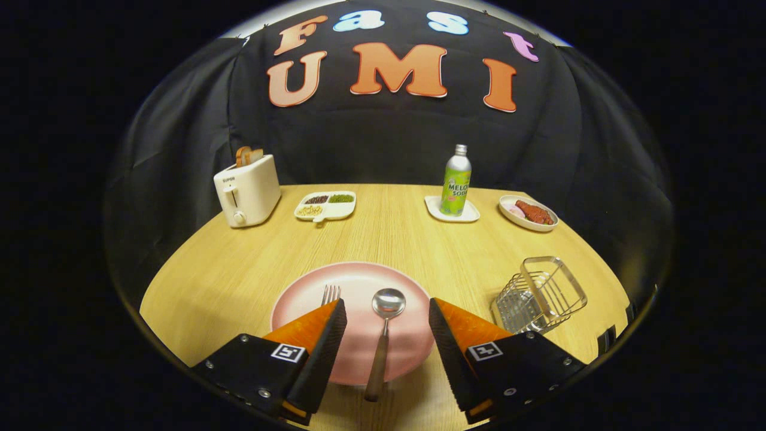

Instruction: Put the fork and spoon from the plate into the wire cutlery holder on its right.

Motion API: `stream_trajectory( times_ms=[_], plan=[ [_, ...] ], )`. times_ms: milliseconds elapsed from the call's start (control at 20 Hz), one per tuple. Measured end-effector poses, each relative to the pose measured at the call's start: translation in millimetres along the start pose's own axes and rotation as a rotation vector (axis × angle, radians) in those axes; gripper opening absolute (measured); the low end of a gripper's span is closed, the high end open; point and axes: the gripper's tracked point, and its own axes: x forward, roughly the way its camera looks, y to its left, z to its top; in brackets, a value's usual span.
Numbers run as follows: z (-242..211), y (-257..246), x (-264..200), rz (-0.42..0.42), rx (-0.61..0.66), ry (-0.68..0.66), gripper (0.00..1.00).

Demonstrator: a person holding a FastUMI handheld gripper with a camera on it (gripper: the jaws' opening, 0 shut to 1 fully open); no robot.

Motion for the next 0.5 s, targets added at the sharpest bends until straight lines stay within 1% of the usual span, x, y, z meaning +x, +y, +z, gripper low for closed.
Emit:
stream_trajectory(
  times_ms=[250,300,500],
  plan=[
    [-17,8,12,0.001,-0.043,0.039,0.68],
    [-19,7,15,-0.008,-0.050,0.046,0.60],
    [-30,3,23,-0.027,-0.051,0.077,0.43]
  ],
)
